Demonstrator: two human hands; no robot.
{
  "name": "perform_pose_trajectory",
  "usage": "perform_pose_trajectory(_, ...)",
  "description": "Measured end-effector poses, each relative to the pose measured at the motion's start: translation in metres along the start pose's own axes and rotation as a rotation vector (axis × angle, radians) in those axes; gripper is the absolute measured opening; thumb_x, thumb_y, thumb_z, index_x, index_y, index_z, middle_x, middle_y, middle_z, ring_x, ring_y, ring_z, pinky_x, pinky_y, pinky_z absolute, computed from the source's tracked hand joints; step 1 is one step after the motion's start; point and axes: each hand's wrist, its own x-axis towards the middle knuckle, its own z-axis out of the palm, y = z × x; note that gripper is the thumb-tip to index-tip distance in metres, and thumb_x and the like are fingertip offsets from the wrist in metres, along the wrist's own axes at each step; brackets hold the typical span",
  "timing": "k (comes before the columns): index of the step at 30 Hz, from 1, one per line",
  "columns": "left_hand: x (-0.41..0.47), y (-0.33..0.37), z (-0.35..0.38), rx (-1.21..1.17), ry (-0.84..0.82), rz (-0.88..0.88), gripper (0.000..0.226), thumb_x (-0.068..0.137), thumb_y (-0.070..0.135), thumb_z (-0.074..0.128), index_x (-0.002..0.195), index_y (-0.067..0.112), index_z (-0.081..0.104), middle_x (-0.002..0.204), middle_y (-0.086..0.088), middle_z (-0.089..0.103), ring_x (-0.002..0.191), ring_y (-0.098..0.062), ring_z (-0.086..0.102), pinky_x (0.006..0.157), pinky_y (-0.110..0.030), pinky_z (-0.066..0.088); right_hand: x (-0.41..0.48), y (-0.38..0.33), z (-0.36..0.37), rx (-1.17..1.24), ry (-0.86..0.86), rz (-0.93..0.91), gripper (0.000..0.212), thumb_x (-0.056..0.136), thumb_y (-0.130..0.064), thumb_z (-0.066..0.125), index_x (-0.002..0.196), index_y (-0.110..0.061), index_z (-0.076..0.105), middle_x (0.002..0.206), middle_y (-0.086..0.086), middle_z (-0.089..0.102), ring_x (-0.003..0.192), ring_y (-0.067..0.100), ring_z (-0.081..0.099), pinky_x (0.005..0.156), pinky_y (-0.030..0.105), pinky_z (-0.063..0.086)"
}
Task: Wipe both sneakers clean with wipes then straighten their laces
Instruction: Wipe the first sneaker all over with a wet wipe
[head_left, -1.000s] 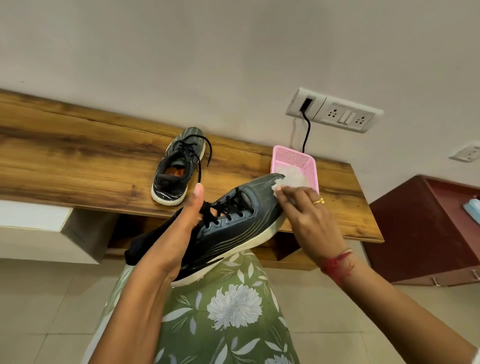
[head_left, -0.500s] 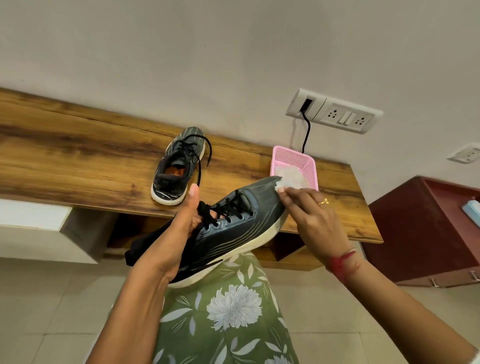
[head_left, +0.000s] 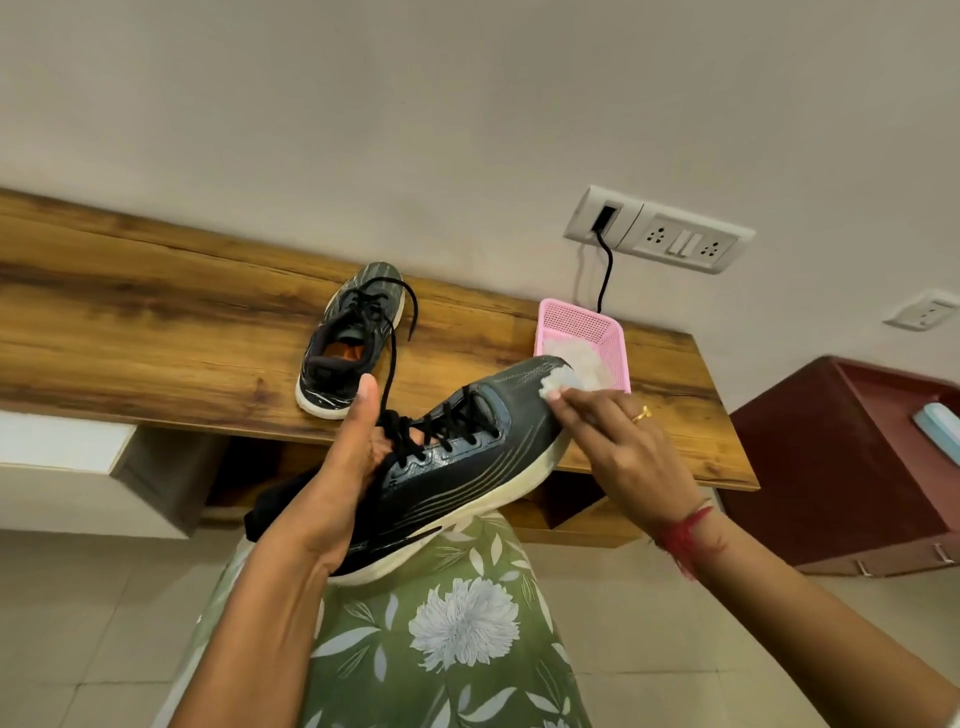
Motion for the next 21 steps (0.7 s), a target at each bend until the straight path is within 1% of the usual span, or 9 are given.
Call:
perform_pose_trajectory(2, 0.001, -0.001, 0.002, -0.029, 0.009, -0.014, 0.075, 0.065, 0.077, 0.026, 0.061, 0.022, 0.077, 0.075, 0.008, 0.075, 0.071, 0.008, 0.067, 0.073, -0.015, 0.045, 0.003, 0.002, 0.0, 0.02, 0.043, 0.126, 0.037, 0.089, -0.002, 0.043, 0.123, 0.001, 0.057, 0.111, 0.019, 0.061, 0.101, 0.028, 0.049, 0.076, 0.04, 0.052)
perform_pose_trajectory(4, 0.002, -0.002, 0.004, -0.028, 0.021, -0.005, 0.07, 0.067, 0.069, 0.022, 0.063, 0.021, 0.073, 0.068, 0.013, 0.073, 0.064, 0.012, 0.064, 0.073, -0.01, 0.045, -0.001, -0.007, 0.001, 0.03, 0.033, 0.053, 0.036, 0.091, -0.004, 0.041, 0.123, 0.002, 0.057, 0.114, 0.017, 0.057, 0.1, 0.028, 0.051, 0.079, 0.041, 0.052)
perform_pose_trajectory(7, 0.001, -0.001, 0.003, -0.031, 0.018, 0.0, 0.074, 0.062, 0.075, 0.024, 0.067, 0.019, 0.073, 0.066, 0.015, 0.072, 0.063, 0.014, 0.062, 0.061, -0.005, 0.044, -0.002, -0.002, -0.003, -0.047, -0.023, -0.124, 0.036, 0.096, -0.005, 0.035, 0.123, 0.0, 0.058, 0.116, 0.015, 0.058, 0.098, 0.027, 0.053, 0.077, 0.038, 0.052)
perform_pose_trajectory(9, 0.002, -0.001, 0.003, -0.043, 0.002, -0.007, 0.081, 0.062, 0.08, 0.027, 0.074, 0.016, 0.074, 0.076, 0.007, 0.075, 0.072, 0.008, 0.067, 0.059, -0.004, 0.046, 0.008, 0.008, -0.003, -0.034, 0.025, 0.033, 0.037, 0.091, -0.003, 0.04, 0.123, 0.001, 0.057, 0.111, 0.018, 0.061, 0.098, 0.028, 0.049, 0.075, 0.041, 0.053)
perform_pose_trajectory(11, 0.001, -0.001, 0.003, -0.067, 0.017, -0.01, 0.076, 0.066, 0.074, 0.024, 0.072, 0.016, 0.073, 0.074, 0.004, 0.075, 0.07, 0.004, 0.068, 0.059, -0.007, 0.047, 0.012, 0.004, -0.003, 0.004, 0.054, 0.105, 0.038, 0.088, -0.002, 0.042, 0.122, 0.002, 0.058, 0.11, 0.019, 0.061, 0.099, 0.028, 0.048, 0.075, 0.041, 0.053)
perform_pose_trajectory(14, -0.001, 0.001, 0.004, -0.071, -0.004, 0.012, 0.079, 0.059, 0.078, 0.027, 0.064, 0.017, 0.076, 0.073, 0.004, 0.075, 0.069, 0.004, 0.068, 0.054, -0.004, 0.046, 0.003, -0.006, -0.001, -0.013, -0.032, -0.095, 0.036, 0.093, -0.005, 0.04, 0.123, 0.001, 0.058, 0.113, 0.018, 0.061, 0.099, 0.029, 0.054, 0.081, 0.04, 0.051)
perform_pose_trajectory(15, 0.0, 0.0, 0.004, -0.061, -0.016, 0.01, 0.08, 0.06, 0.078, 0.026, 0.064, 0.017, 0.077, 0.075, 0.003, 0.075, 0.07, 0.003, 0.069, 0.054, -0.005, 0.046, 0.004, -0.003, -0.002, -0.016, -0.03, -0.105, 0.036, 0.093, -0.005, 0.04, 0.123, 0.001, 0.058, 0.113, 0.017, 0.061, 0.099, 0.028, 0.054, 0.082, 0.039, 0.051)
perform_pose_trajectory(18, 0.002, -0.002, 0.002, -0.075, -0.003, -0.028, 0.077, 0.069, 0.071, 0.02, 0.078, 0.016, 0.074, 0.079, 0.003, 0.076, 0.075, 0.003, 0.069, 0.062, -0.01, 0.047, 0.013, 0.0, -0.001, 0.03, 0.039, 0.115, 0.037, 0.089, -0.005, 0.042, 0.122, 0.002, 0.058, 0.11, 0.019, 0.062, 0.101, 0.027, 0.047, 0.075, 0.04, 0.053)
perform_pose_trajectory(21, 0.005, -0.006, -0.006, -0.022, 0.003, -0.009, 0.106, 0.049, 0.098, 0.035, 0.104, 0.015, 0.071, 0.099, 0.004, 0.075, 0.098, 0.002, 0.065, 0.081, -0.015, 0.041, 0.004, -0.009, 0.001, 0.001, -0.008, -0.033, 0.035, 0.09, -0.006, 0.043, 0.12, 0.002, 0.06, 0.111, 0.018, 0.062, 0.1, 0.027, 0.051, 0.078, 0.038, 0.052)
